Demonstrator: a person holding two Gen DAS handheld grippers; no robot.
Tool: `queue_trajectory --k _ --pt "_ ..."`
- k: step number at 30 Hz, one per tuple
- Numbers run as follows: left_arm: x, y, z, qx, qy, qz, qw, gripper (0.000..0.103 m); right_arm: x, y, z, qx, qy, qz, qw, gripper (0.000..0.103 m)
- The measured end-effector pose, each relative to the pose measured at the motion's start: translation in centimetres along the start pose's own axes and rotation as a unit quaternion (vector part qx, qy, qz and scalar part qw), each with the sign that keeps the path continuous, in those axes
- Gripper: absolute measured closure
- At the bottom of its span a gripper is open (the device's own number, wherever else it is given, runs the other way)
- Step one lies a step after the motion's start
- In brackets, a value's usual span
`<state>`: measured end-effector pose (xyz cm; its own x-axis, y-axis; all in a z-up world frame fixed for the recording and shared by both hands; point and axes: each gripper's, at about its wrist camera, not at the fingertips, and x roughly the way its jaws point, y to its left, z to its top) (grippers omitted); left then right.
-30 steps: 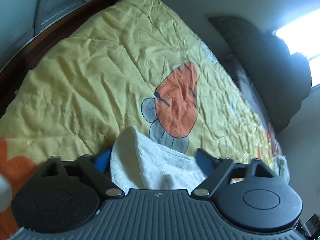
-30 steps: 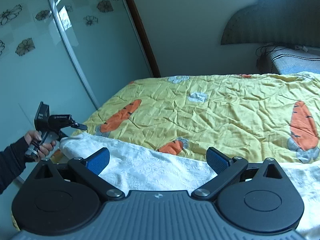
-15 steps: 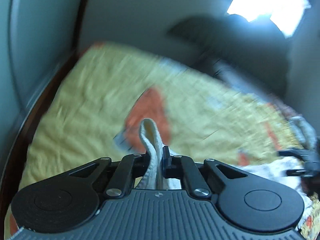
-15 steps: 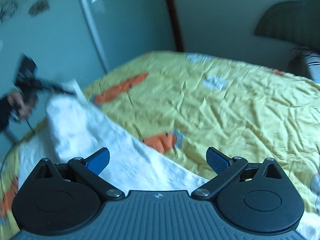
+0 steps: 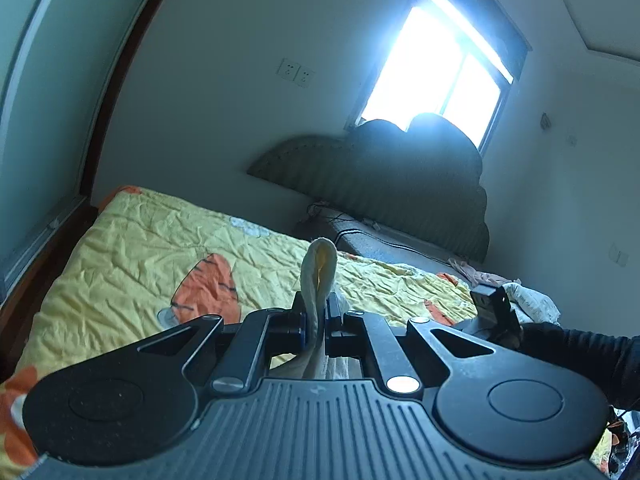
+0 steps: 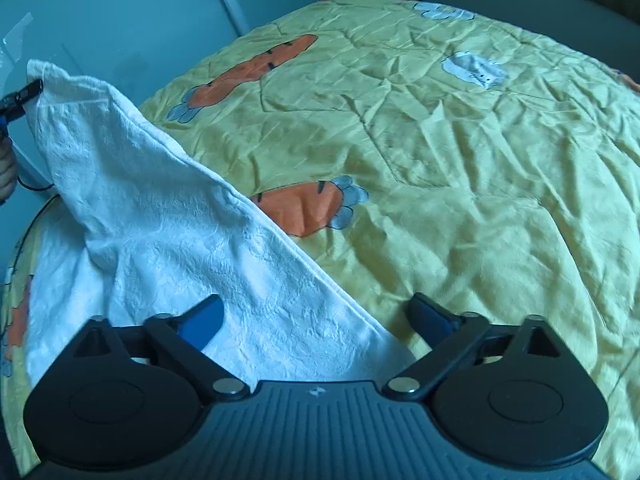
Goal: Fold towel
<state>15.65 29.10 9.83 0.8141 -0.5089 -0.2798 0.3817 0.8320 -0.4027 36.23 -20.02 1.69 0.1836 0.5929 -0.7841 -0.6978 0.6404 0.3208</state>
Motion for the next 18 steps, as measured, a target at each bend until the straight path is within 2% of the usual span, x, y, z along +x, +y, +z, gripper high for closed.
queue_trajectory --k 1,3,6,9,13,16,18 --pt "-0.1 0.1 -0.2 -0.002 -0.001 0.003 1.0000 0.095 0.0 -0.4 0.3 0.010 0.005 0.016 1.000 0.041" --pt "-0.1 0.7 -0.4 -0.012 -0.002 0.005 0.9999 0.095 0.0 -0.7 0.6 0.018 0.013 0.016 1.000 0.063" --pt "-0.1 1.1 -0.5 -0.017 -0.001 0.007 0.9998 0.095 -0.1 -0.8 0.8 0.021 0.015 0.014 1.000 0.070" --pt "0.1 1.2 -0.5 -0.019 0.000 0.008 0.9998 0.095 -0.2 -0.2 0.8 0.019 0.015 0.013 1.000 0.093" --pt "-0.2 1.1 -0.4 -0.022 -0.003 0.009 0.9997 0.095 -1.8 1.9 0.7 -0.003 0.001 -0.007 1.000 0.096" --pt "-1.1 0.7 -0.1 -0.027 -0.011 0.002 0.9996 0.095 -4.9 4.2 0.2 -0.016 -0.031 -0.002 0.999 0.097" --pt "-2.0 0.4 0.0 -0.029 -0.016 0.001 0.9994 0.095 -7.6 6.5 -0.7 -0.031 -0.060 0.016 0.998 0.097"
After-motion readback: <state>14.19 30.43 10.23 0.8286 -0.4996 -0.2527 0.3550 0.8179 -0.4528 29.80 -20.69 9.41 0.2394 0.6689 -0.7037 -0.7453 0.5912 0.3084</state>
